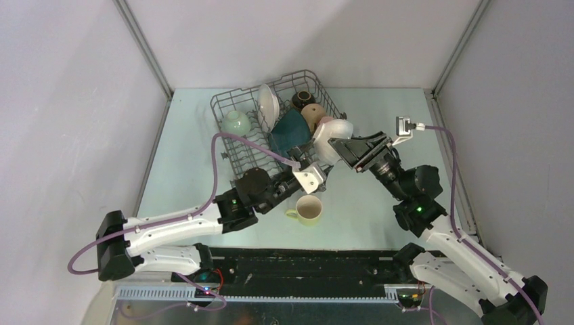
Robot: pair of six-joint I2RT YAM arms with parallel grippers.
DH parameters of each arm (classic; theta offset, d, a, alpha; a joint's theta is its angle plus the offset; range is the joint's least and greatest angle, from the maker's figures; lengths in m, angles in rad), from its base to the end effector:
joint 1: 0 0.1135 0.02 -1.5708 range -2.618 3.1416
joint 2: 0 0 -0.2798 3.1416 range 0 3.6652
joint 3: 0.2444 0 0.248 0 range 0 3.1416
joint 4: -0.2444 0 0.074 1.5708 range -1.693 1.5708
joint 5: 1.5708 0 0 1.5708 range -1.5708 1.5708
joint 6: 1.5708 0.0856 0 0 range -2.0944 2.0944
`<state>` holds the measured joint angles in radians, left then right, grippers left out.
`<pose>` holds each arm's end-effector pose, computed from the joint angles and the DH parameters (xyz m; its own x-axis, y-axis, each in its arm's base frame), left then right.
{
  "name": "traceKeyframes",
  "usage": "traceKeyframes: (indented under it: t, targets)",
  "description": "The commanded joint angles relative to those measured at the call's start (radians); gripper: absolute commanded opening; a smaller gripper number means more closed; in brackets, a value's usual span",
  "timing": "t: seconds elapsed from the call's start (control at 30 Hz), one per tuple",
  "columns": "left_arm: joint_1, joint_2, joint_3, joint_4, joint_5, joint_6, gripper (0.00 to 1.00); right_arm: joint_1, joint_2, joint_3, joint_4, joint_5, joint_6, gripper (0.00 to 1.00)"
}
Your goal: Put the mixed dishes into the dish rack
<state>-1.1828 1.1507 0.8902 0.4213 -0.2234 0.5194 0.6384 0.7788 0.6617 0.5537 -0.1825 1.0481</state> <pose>0.1346 -0.2791 0.3902 0.4596 0.1549 -0.8745 0.6817 0.5696 0.4592 0.1595 0.1377 0.4084 -0.4527 0.7252 -0.5189 -0.6527 0.1270 0.7469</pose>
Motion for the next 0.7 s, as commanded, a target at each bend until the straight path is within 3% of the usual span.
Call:
traceKeyframes:
  t: [0.0,0.03,0.07,0.2,0.47,0.67]
  targets:
    - [0.003,-0.019,0.031,0.041,-0.104,0.042,0.00,0.000,0.019,0.022,0.042,0.018,-0.003,0.62]
    - [0.006,-0.022,0.028,0.039,-0.115,0.043,0.00,-0.001,0.034,0.022,0.043,0.019,0.005,0.66]
    - [0.014,-0.023,0.026,0.038,-0.135,0.044,0.00,-0.005,0.041,0.022,0.044,0.019,0.010,0.78]
    - [0.049,-0.041,0.016,-0.002,-0.188,0.054,0.00,-0.023,0.105,0.022,0.056,0.006,0.042,0.96]
    - [0.203,-0.075,-0.032,-0.095,-0.299,0.033,0.00,-0.105,0.304,0.022,0.168,-0.078,0.122,1.00]
    - [0.303,-0.054,-0.038,-0.191,-0.413,0.091,0.00,-0.169,0.331,0.022,0.130,-0.107,0.105,1.00]
